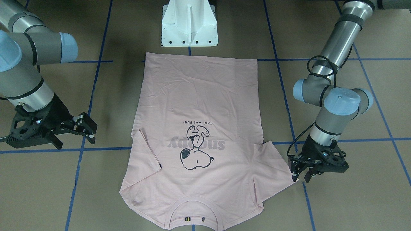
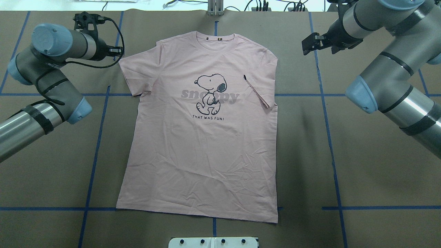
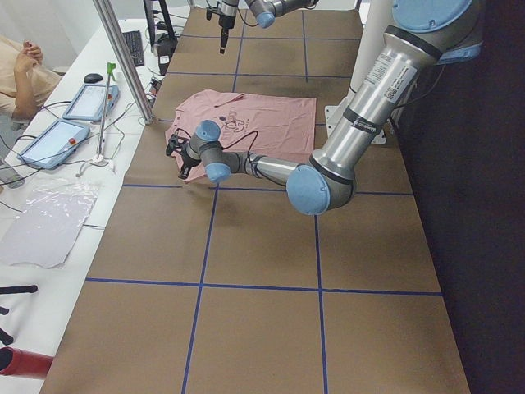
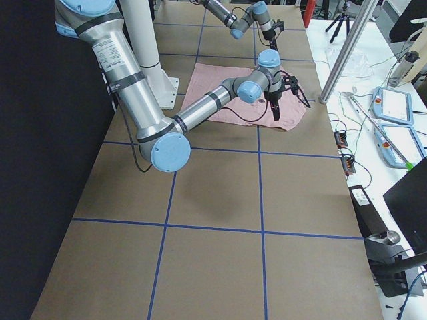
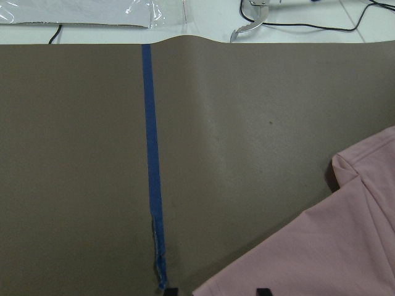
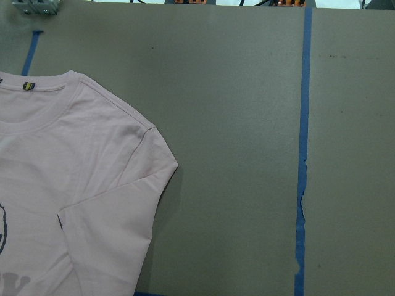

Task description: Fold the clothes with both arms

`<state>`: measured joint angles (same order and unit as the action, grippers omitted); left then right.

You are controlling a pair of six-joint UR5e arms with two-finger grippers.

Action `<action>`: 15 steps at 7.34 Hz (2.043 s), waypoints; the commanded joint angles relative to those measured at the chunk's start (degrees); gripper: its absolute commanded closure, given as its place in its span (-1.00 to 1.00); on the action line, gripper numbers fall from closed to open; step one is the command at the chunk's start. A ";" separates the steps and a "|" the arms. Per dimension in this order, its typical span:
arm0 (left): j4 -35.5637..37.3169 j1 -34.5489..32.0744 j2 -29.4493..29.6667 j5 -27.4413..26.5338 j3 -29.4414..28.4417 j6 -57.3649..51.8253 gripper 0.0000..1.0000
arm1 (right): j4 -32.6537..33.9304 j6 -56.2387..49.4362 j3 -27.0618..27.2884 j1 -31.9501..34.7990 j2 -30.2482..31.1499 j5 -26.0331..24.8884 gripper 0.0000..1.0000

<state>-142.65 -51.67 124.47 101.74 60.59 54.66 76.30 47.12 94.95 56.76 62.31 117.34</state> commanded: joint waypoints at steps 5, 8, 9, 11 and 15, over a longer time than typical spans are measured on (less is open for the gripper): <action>-0.78 1.75 1.66 -0.66 -3.90 0.01 0.35 | -0.01 0.25 -0.03 0.01 0.36 -0.88 -1.00; -0.79 1.67 1.22 -0.58 -3.29 -1.22 1.00 | -0.01 0.34 0.06 0.01 0.36 -0.88 -1.00; -0.26 1.06 1.22 -0.40 -1.20 -2.61 1.00 | -0.01 0.60 0.14 0.01 0.36 -0.80 -1.00; 4.28 0.96 1.12 -0.22 3.55 -2.80 1.00 | -0.01 0.60 0.06 0.01 0.36 -0.88 -1.00; 26.52 4.02 3.48 -0.40 18.32 4.98 1.00 | -0.09 0.69 0.06 -0.07 0.27 -0.88 -1.00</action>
<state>-121.82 -49.42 126.52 101.47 75.69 55.65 76.21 47.80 95.03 56.71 62.59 116.46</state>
